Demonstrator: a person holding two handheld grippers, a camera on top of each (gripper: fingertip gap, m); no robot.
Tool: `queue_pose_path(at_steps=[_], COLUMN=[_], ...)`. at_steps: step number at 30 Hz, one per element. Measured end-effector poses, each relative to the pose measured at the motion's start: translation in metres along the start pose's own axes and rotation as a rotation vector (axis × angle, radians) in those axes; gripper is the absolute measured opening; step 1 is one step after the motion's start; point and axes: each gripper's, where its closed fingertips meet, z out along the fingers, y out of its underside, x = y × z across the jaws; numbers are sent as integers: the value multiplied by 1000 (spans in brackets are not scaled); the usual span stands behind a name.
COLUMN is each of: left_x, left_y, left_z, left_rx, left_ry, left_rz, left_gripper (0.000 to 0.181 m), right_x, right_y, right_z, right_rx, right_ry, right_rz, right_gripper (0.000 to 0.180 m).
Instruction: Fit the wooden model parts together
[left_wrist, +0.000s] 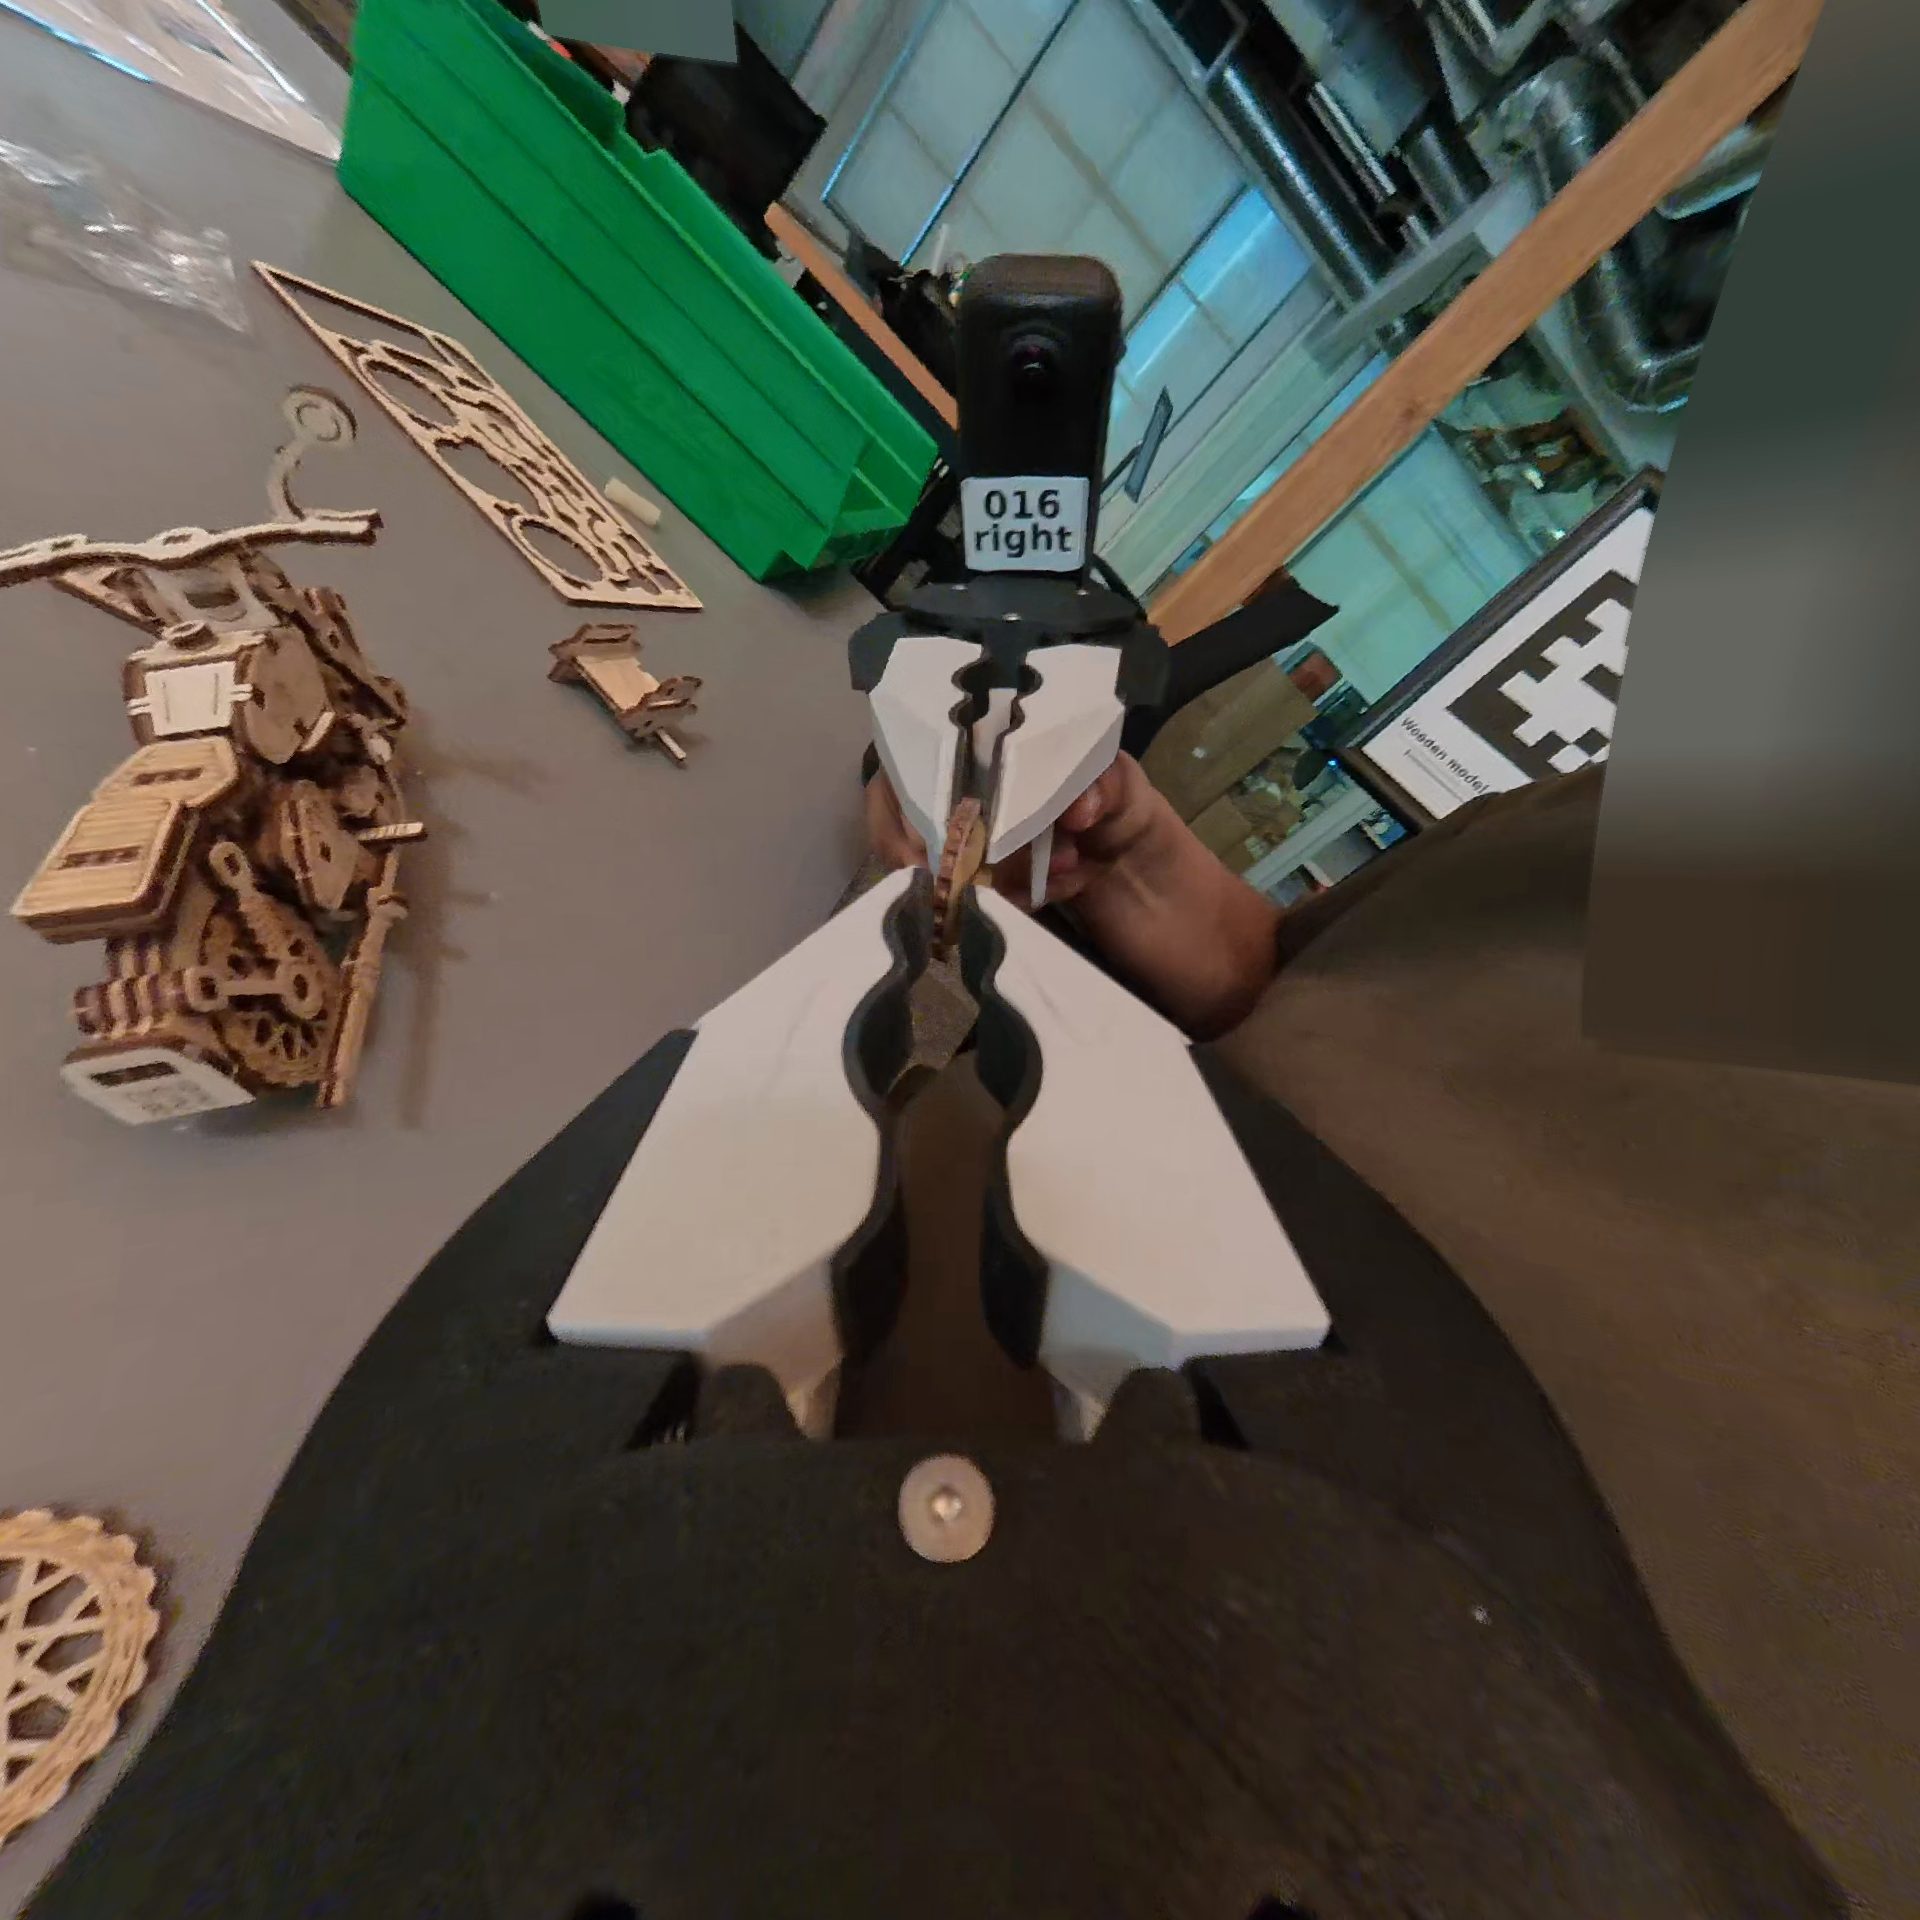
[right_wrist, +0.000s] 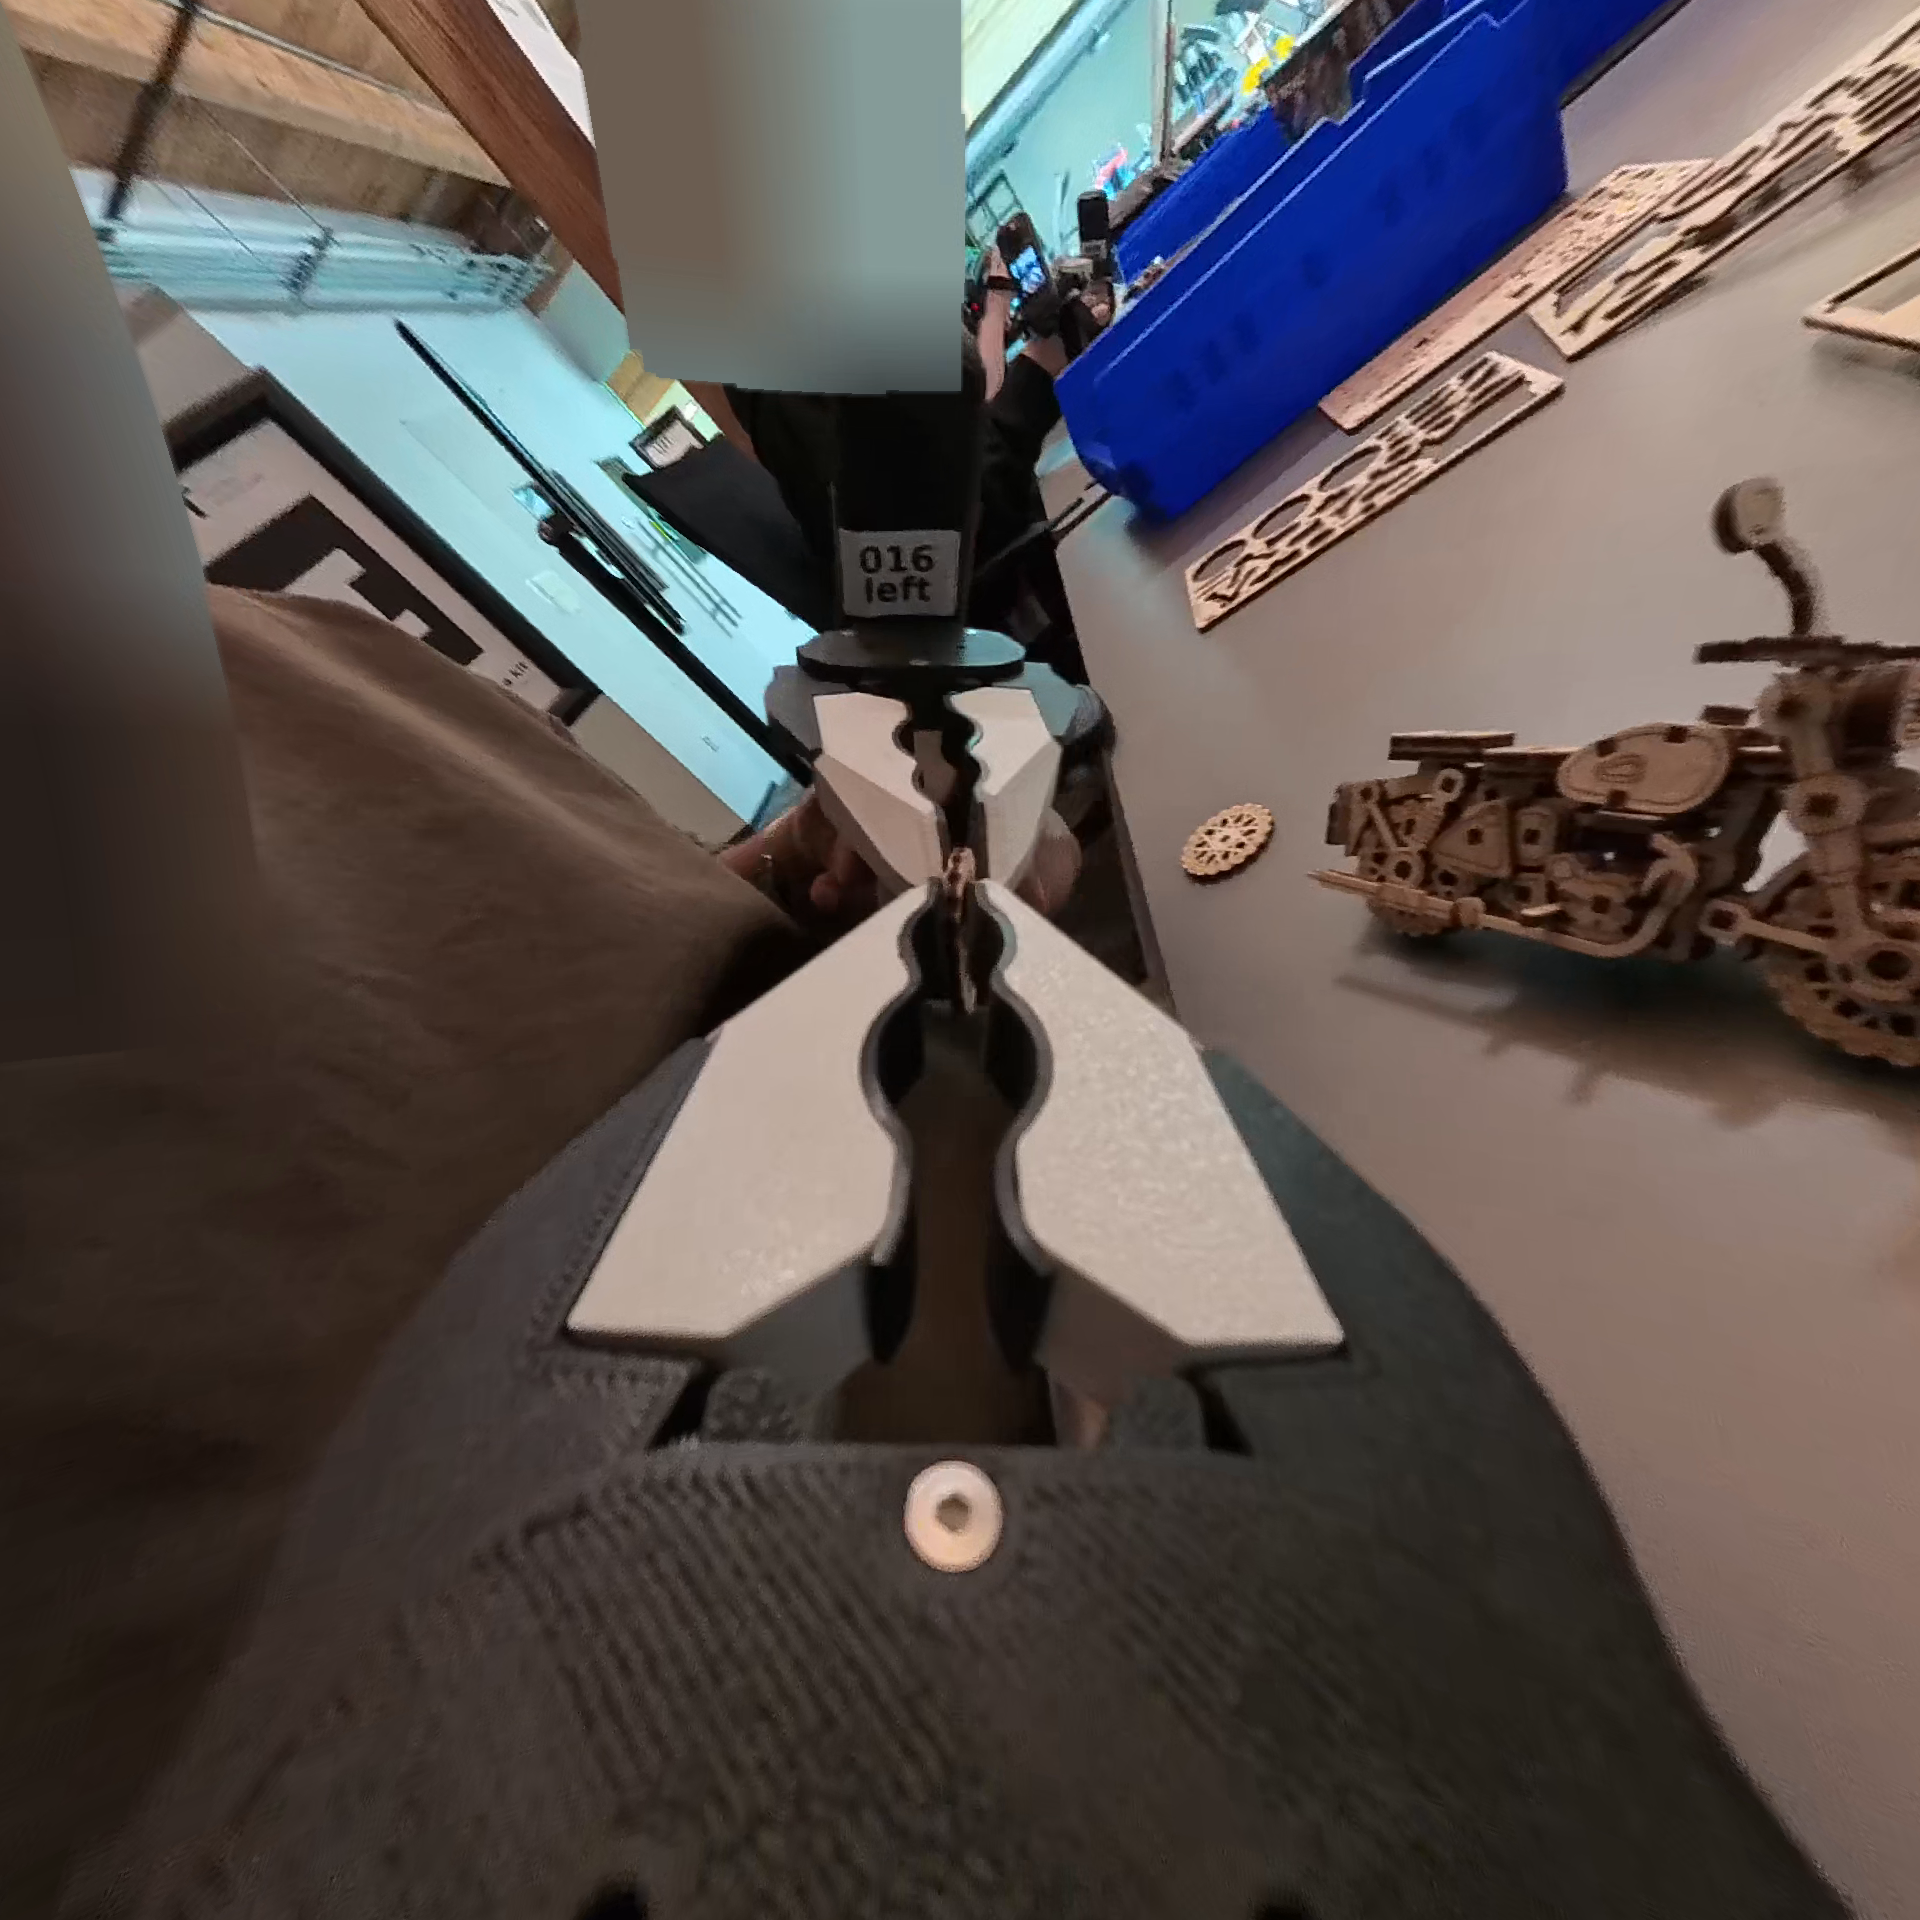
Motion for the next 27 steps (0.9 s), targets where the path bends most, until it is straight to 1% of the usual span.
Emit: queue_pose_path(at_steps=[7,18,23,27], left_x=[3,-7,-9,-10], left_y=[-2,-1,-5,-3], left_z=[-2,0,-4,-4], left_rx=[13,-14,-5,-14], left_ry=[24,-147,-185,-179], left_rz=[-6,193,242,231], left_gripper=[2,3,1,1], right_x=[-1,7,8,8], right_y=[1,4,4,4], right_z=[0,-1,-3,-3], right_rx=[-14,-45,-45,-45], right_ry=[-15,72,88,83], right_rz=[21,-23,-32,-34], right_gripper=[3,3,3,3])
